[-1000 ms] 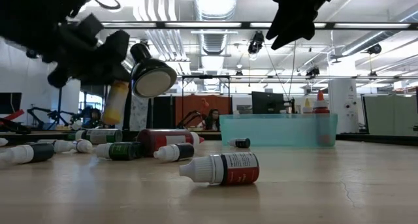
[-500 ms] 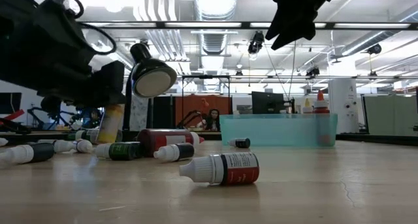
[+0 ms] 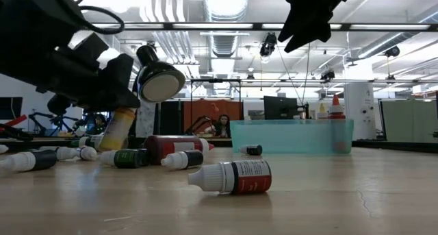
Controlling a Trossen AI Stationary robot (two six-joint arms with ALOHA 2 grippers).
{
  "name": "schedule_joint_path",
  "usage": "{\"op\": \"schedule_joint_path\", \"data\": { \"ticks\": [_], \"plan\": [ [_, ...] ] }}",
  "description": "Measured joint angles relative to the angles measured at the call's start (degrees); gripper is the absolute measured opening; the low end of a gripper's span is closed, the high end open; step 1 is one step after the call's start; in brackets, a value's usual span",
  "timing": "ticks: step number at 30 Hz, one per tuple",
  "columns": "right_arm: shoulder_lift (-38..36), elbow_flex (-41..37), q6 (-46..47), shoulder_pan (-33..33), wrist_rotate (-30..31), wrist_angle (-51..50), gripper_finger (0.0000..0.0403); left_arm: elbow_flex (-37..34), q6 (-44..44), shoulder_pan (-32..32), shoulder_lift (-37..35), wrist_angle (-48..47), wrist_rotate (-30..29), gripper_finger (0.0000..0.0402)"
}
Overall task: Pick & Place food coloring
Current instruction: Put the large yellow food coloring bottle into the green bin
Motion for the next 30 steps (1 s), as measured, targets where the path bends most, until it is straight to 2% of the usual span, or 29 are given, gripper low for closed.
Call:
{"op": "schedule_joint_path", "data": {
  "ticks": [9,16,23,30],
  "plan": [
    [0.0,0.0,-0.04,0.0,-0.02,-0.01,0.0233,-0.07,-0.79,-1.79,-0.58,-0.53,2.53,0.0114],
    [0.02,0.02,-0.07,0.0,-0.03,-0.01,0.0233,0.69,-0.85,-2.0,-0.85,-0.31,-3.09,0.0104],
    [0.02,0.02,-0.08,0.0,-0.07,-0.01,0.0233,0.85,-0.73,-1.59,-0.76,-0.01,-6.23,0.0102],
    [0.02,0.02,-0.09,0.0,-0.13,-0.03,0.0233,0.12,-0.14,1.61,0.9,-0.05,-9.11,0.01]
  ]
}}
